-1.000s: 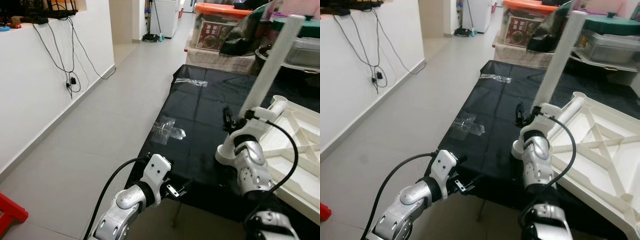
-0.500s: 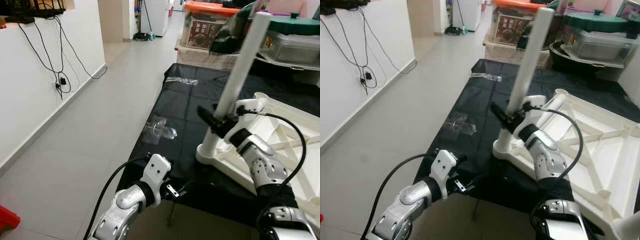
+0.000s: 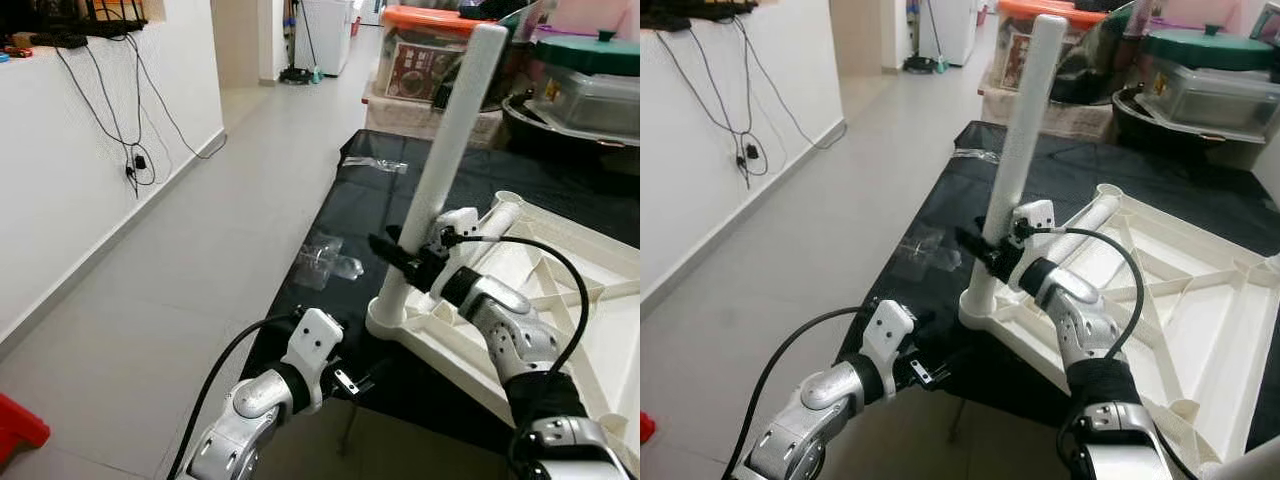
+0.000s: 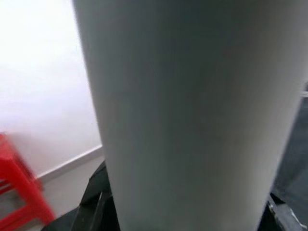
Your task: Building children table
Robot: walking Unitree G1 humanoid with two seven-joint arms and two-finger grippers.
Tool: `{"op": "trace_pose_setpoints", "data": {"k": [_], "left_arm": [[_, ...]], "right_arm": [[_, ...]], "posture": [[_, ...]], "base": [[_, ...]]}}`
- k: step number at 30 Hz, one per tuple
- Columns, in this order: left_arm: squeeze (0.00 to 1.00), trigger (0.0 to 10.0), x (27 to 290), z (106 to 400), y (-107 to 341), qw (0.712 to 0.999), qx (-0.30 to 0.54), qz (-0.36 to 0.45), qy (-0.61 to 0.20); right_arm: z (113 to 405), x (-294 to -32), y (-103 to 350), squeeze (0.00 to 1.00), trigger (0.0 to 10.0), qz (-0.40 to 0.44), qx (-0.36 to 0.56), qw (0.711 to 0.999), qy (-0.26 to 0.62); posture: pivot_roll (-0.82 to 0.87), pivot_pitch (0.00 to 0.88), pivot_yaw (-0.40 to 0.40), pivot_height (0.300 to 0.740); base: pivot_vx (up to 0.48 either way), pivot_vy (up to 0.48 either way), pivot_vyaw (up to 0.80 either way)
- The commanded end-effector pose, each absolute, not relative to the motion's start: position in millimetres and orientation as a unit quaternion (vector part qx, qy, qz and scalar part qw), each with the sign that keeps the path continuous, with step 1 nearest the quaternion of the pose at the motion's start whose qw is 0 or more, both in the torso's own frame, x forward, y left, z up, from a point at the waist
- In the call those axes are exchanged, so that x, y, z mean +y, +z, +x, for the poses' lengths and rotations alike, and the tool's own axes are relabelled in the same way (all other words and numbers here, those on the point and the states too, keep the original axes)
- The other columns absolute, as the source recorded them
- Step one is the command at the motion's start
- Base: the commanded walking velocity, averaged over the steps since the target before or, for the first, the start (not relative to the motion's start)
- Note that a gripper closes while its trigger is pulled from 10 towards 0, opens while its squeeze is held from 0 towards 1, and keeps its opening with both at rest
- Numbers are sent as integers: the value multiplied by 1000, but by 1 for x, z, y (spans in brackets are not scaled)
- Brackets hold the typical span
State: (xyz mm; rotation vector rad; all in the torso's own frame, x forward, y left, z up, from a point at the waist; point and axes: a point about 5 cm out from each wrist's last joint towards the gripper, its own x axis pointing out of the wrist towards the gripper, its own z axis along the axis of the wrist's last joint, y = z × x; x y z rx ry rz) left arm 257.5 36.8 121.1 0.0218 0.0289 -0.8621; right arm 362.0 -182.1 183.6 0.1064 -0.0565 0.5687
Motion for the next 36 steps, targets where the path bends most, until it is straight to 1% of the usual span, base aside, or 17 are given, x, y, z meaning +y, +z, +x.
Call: {"op": "trace_pose_setpoints", "data": {"k": [1, 3, 5, 6, 8, 9, 10, 13, 15, 22, 23, 24, 25, 28, 30, 31, 36], "left_arm": [[0, 10000, 37, 256, 122, 908, 15, 11, -420], [0, 10000, 37, 256, 122, 908, 15, 12, -420], [0, 10000, 37, 257, 122, 907, 14, 12, -420], [0, 10000, 37, 257, 122, 907, 14, 12, -420], [0, 10000, 37, 257, 122, 907, 14, 12, -420], [0, 10000, 37, 257, 122, 907, 14, 12, -420], [0, 10000, 37, 257, 121, 907, 14, 12, -420], [0, 10000, 37, 257, 122, 907, 14, 12, -420], [0, 10000, 36, 256, 122, 908, 14, 12, -420], [0, 10000, 37, 257, 122, 908, 15, 11, -419], [0, 10000, 37, 257, 121, 908, 15, 11, -419], [0, 10000, 37, 257, 121, 908, 15, 11, -419], [0, 10000, 37, 257, 121, 908, 15, 11, -419], [0, 10000, 37, 257, 121, 908, 15, 11, -419], [0, 10000, 37, 257, 121, 908, 15, 11, -419], [0, 10000, 37, 257, 121, 908, 15, 12, -419], [0, 10000, 37, 257, 122, 908, 15, 12, -419]], "right_arm": [[365, -193, 181, 0, 0, 76, -26, 971, 225], [369, -200, 181, 0, 0, 81, -31, 980, 178], [373, -226, 177, 0, 0, 93, -24, 995, 10], [373, -226, 177, 0, 0, 93, -24, 995, 10], [365, -258, 165, 0, 0, 101, -1, 980, -173], [365, -258, 165, 0, 0, 101, -1, 980, -173], [357, -270, 161, 0, 0, 93, 1, 966, -239], [350, -279, 158, 0, 0, 89, 2, 952, -291], [337, -291, 153, 0, 0, 81, 3, 923, -376], [319, -298, 150, 0, 0, 82, 1, 893, -442], [317, -295, 149, 0, 4196, 82, 0, 888, -453], [317, -295, 149, 0, 4196, 82, 0, 888, -453], [317, -291, 147, 0, 10000, 84, 3, 887, -453], [325, -270, 142, 0, 10000, 94, 2, 906, -413], [325, -270, 142, 0, 10000, 94, 2, 906, -413], [327, -263, 144, 1000, 10000, 91, -8, 913, -397], [326, -253, 148, 1000, 10000, 75, -20, 918, -388]], "posture": [[156, 0, -86, 740], [156, 0, -86, 740], [156, 0, -86, 740], [156, 0, -86, 740], [153, 0, -84, 740], [153, 0, -84, 740], [153, 0, -83, 740], [153, 0, -83, 740], [153, 0, -83, 740], [145, 0, -80, 740], [145, 0, -80, 740], [145, 0, -80, 740], [143, 0, -78, 740], [145, 0, -79, 740], [145, 0, -79, 740], [145, 0, -79, 740], [145, 0, -79, 740]], "base": [[0, 0, 0], [0, 0, 0], [0, 0, 0], [0, 0, 0], [0, 0, 0], [0, 0, 0], [0, 0, 0], [0, 0, 0], [0, 0, 0], [0, 0, 0], [0, 0, 0], [0, 0, 0], [0, 0, 0], [0, 0, 0], [0, 0, 0], [0, 0, 0], [0, 0, 0]]}}
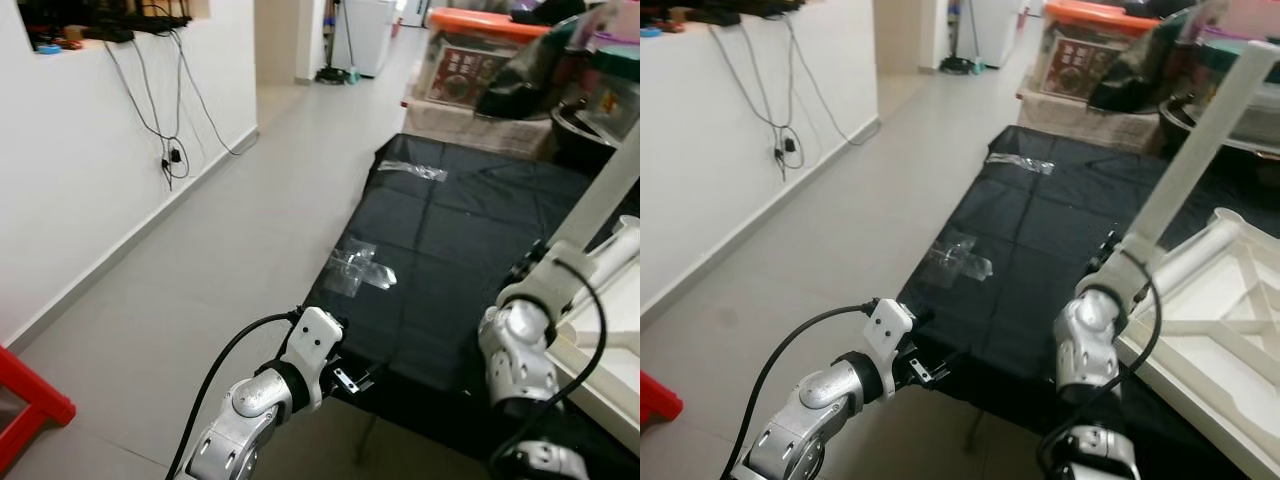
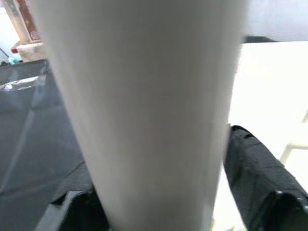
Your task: Building children table
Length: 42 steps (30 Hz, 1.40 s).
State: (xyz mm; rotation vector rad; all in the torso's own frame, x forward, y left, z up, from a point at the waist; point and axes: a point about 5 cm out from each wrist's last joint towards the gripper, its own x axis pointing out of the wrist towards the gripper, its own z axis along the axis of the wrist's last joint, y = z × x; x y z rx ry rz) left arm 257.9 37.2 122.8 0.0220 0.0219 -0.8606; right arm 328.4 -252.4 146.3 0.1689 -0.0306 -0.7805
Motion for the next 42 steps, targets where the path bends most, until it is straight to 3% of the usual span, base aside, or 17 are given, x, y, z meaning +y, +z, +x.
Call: {"op": "trace_pose_setpoints", "data": {"k": [1, 6, 11, 20, 26, 30, 34, 36, 38, 42], "left_arm": [[0, 10000, 37, 257, 122, 908, 15, 11, -419], [0, 10000, 37, 256, 122, 908, 15, 11, -419], [0, 10000, 37, 256, 122, 908, 15, 10, -419], [0, 10000, 38, 255, 123, 909, 16, 7, -417], [0, 10000, 39, 255, 124, 909, 18, 5, -416], [0, 10000, 40, 256, 124, 909, 19, 5, -416], [0, 10000, 40, 256, 124, 909, 19, 5, -415], [0, 10000, 40, 256, 124, 909, 19, 5, -415], [0, 10000, 40, 256, 124, 910, 20, 5, -415], [0, 10000, 41, 256, 124, 910, 21, 4, -415]], "right_arm": [[323, -251, 147, 0, 10000, 62, -17, 920, -386], [317, -252, 145, 0, 10000, 53, -11, 918, -393], [297, -269, 137, 0, 10000, 25, 8, 896, -442], [244, -294, 131, 0, 10000, 4, 19, 868, -496], [194, -321, 128, 0, 10000, -25, 39, 817, -574], [192, -314, 130, 0, 10000, -13, 38, 826, -562], [200, -289, 129, 0, 10000, 3, 38, 864, -502], [200, -289, 129, 0, 10000, 3, 38, 864, -502], [205, -272, 125, 0, 10000, 9, 44, 890, -454], [201, -265, 121, 0, 10000, 12, 56, 900, -433]], "posture": [[145, 0, -79, 740], [141, 0, -80, 740], [136, 0, -75, 740], [109, 0, -55, 740], [86, 0, -33, 740], [84, 0, -29, 740], [82, 0, -25, 740], [82, 0, -25, 740], [82, 0, -25, 740], [82, 0, -24, 740]], "base": [[0, 0, 0], [0, 0, 0], [0, 0, 0], [0, 0, 0], [0, 0, 0], [0, 0, 0], [0, 0, 0], [0, 0, 0], [0, 0, 0], [0, 0, 0]]}}
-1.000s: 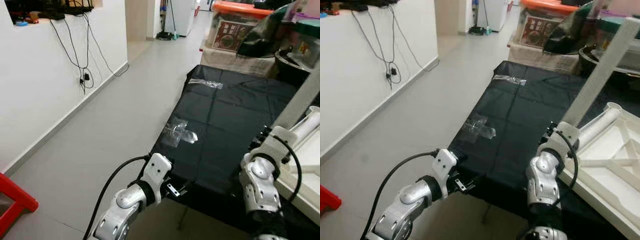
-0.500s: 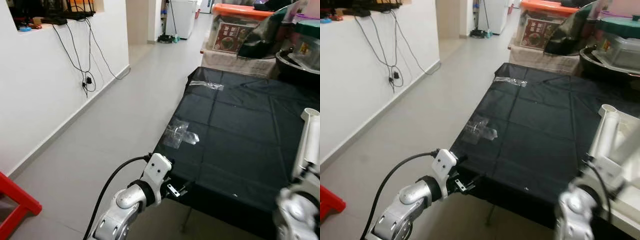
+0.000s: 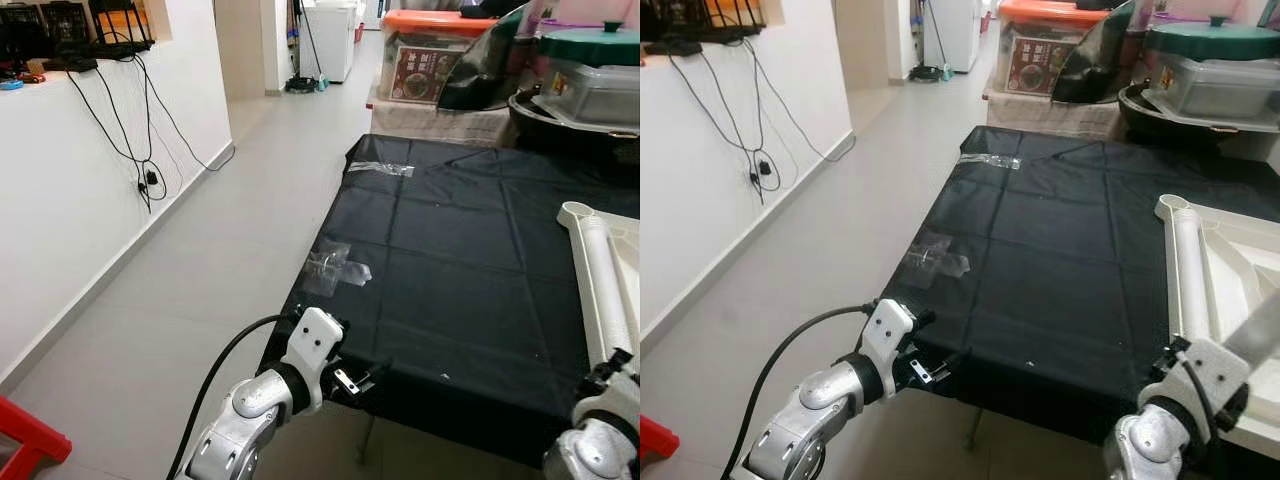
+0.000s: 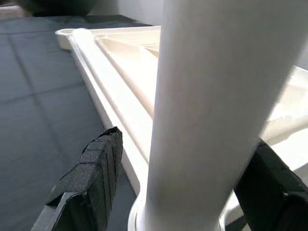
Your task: Building children table
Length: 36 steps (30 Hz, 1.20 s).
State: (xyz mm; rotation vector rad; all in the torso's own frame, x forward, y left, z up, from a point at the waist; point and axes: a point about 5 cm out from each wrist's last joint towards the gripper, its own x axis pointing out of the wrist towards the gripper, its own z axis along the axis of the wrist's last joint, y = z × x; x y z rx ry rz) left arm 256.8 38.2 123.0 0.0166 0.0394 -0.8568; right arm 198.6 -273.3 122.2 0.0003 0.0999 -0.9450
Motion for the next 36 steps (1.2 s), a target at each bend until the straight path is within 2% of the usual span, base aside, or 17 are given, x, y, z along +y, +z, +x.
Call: {"op": "trace_pose_setpoints", "data": {"k": [1, 6, 13, 14, 15, 16, 18, 20, 22, 26, 33, 36], "left_arm": [[0, 10000, 41, 256, 124, 910, 21, 4, -414], [0, 10000, 41, 256, 125, 910, 22, 3, -414], [0, 10000, 41, 256, 125, 910, 23, 2, -413], [0, 10000, 41, 256, 125, 910, 23, 2, -413], [0, 10000, 41, 256, 125, 910, 23, 2, -413], [0, 10000, 41, 255, 124, 910, 23, 2, -413], [0, 10000, 41, 255, 124, 910, 23, 2, -413], [0, 10000, 40, 255, 124, 910, 23, 1, -413], [0, 10000, 41, 255, 124, 910, 24, 1, -413], [0, 10000, 42, 255, 124, 911, 25, 1, -412], [0, 10000, 44, 256, 123, 914, 28, 0, -406], [0, 10000, 44, 256, 123, 914, 29, 0, -405]], "right_arm": [[197, -263, 119, 0, 10000, 14, 65, 902, -426], [188, -259, 117, 0, 10000, 20, 84, 908, -411], [173, -236, 110, 0, 10000, 25, 122, 929, -348], [175, -225, 109, 0, 10000, 29, 129, 943, -305], [175, -225, 109, 0, 10000, 29, 129, 943, -305], [180, -212, 108, 0, 10000, 37, 130, 958, -252], [180, -212, 108, 0, 10000, 37, 130, 958, -252], [192, -184, 113, 0, 10000, 66, 124, 983, -119], [205, -171, 125, 0, 10000, 77, 92, 991, -53], [218, -174, 133, 0, 10000, 73, 56, 994, -59], [253, -192, 143, 0, 10000, 25, -8, 993, -118], [256, -194, 143, 0, 10000, 20, -10, 993, -120]], "posture": [[75, 0, -25, 740], [75, 0, -25, 740], [58, 0, -14, 740], [59, 0, -19, 740], [59, 0, -19, 740], [52, 0, -19, 740], [52, 0, -19, 740], [44, 0, -16, 740], [51, 0, -19, 740], [59, 0, -16, 740], [67, 0, -19, 740], [67, 0, -19, 740]], "base": [[0, 0, 0], [0, 0, 0], [0, 0, 0], [0, 0, 0], [0, 0, 0], [0, 0, 0], [0, 0, 0], [0, 0, 0], [0, 0, 0], [0, 0, 0], [0, 0, 0], [0, 0, 0]]}}
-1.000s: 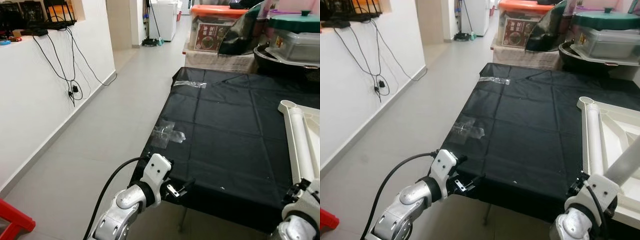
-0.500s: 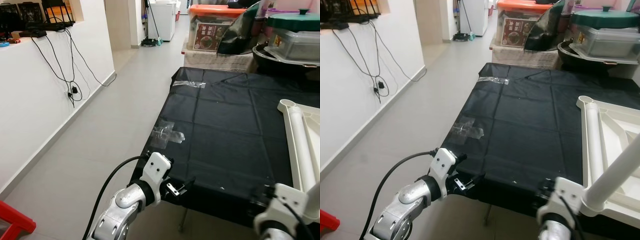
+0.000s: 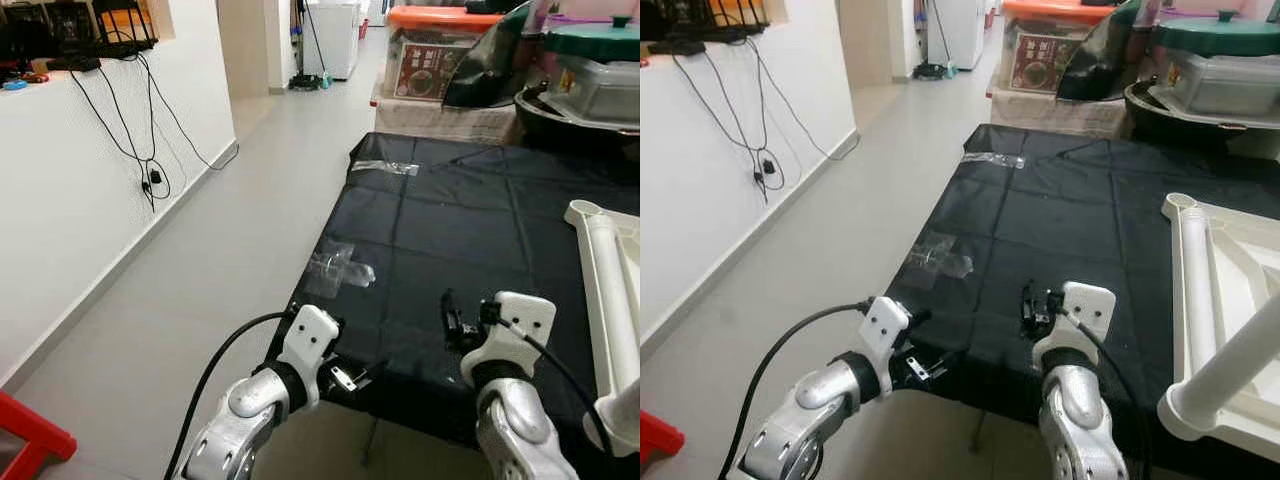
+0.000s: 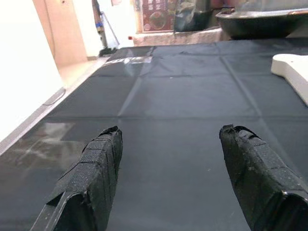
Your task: Building children table
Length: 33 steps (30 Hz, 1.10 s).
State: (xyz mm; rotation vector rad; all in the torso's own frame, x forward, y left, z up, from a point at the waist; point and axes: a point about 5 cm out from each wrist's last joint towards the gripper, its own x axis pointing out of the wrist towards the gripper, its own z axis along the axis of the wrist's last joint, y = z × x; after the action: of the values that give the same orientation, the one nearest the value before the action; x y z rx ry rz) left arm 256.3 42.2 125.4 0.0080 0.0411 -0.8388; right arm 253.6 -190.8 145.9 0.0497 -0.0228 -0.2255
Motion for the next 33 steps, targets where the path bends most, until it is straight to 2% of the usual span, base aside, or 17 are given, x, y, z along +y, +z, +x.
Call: {"op": "trace_pose_setpoints", "data": {"k": [1, 3, 6, 11, 12, 13, 14, 17, 20, 21, 24, 25, 26, 27, 29, 31, 33], "left_arm": [[0, 10000, 44, 256, 123, 914, 29, 0, -405], [0, 10000, 44, 255, 123, 914, 29, 1, -405], [0, 10000, 46, 254, 122, 914, 32, 3, -404], [0, 10000, 46, 254, 122, 914, 32, 4, -404], [0, 10000, 46, 253, 122, 914, 32, 4, -404], [0, 10000, 46, 253, 122, 914, 32, 4, -404], [0, 10000, 46, 253, 123, 914, 33, 4, -404], [0, 10000, 46, 252, 123, 914, 33, 4, -405], [0, 10000, 45, 251, 123, 914, 34, 3, -405], [0, 10000, 45, 251, 123, 914, 34, 2, -405], [0, 10000, 45, 251, 123, 914, 34, 2, -405], [0, 10000, 45, 251, 123, 914, 35, 2, -405], [0, 10000, 45, 251, 124, 914, 34, 3, -405], [0, 10000, 45, 251, 124, 914, 34, 3, -405], [0, 10000, 45, 250, 124, 914, 34, 6, -405], [0, 10000, 45, 250, 124, 914, 34, 6, -405], [0, 10000, 44, 250, 125, 914, 32, 12, -405]], "right_arm": [[256, -194, 143, 0, 10000, 20, -10, 993, -120], [261, -198, 143, 0, 10000, 9, -11, 991, -130], [268, -230, 141, 0, 10000, -24, 4, 976, -218], [267, -240, 139, 0, 10000, -37, 9, 968, -250], [259, -257, 137, 0, 10000, -43, 16, 953, -300], [259, -257, 137, 0, 10000, -43, 16, 953, -300], [248, -276, 134, 0, 10000, -51, 27, 930, -362], [237, -290, 132, 0, 10000, -57, 36, 909, -411], [216, -314, 131, 0, 10000, -62, 41, 871, -486], [203, -328, 133, 0, 10000, -68, 39, 847, -526], [199, -335, 134, 0, 10000, -72, 38, 835, -543], [200, -335, 135, 0, 10000, -69, 37, 840, -537], [209, -328, 133, 0, 10000, -48, 33, 862, -504], [209, -328, 133, 0, 10000, -48, 33, 862, -504], [229, -305, 132, 0, 10000, -2, 16, 908, -419], [229, -305, 132, 0, 10000, -2, 16, 908, -419], [251, -267, 138, 0, 10000, 22, -13, 954, -300]], "posture": [[67, 0, -19, 740], [81, 0, -19, 740], [97, 0, -23, 740], [97, 0, -23, 740], [106, 0, -32, 740], [106, 0, -32, 740], [104, 0, -33, 740], [102, 0, -33, 740], [100, 0, -32, 740], [100, 0, -32, 740], [100, 0, -32, 740], [93, 0, -27, 740], [90, 0, -29, 740], [90, 0, -29, 740], [94, 0, -33, 740], [94, 0, -33, 740], [101, 0, -38, 740]], "base": [[0, 0, 0], [0, 0, 0], [0, 0, 0], [0, 0, 0], [0, 0, 0], [0, 0, 0], [0, 0, 0], [0, 0, 0], [0, 0, 0], [0, 0, 0], [0, 0, 0], [0, 0, 0], [0, 0, 0], [0, 0, 0], [0, 0, 0], [0, 0, 0], [0, 0, 0]]}}
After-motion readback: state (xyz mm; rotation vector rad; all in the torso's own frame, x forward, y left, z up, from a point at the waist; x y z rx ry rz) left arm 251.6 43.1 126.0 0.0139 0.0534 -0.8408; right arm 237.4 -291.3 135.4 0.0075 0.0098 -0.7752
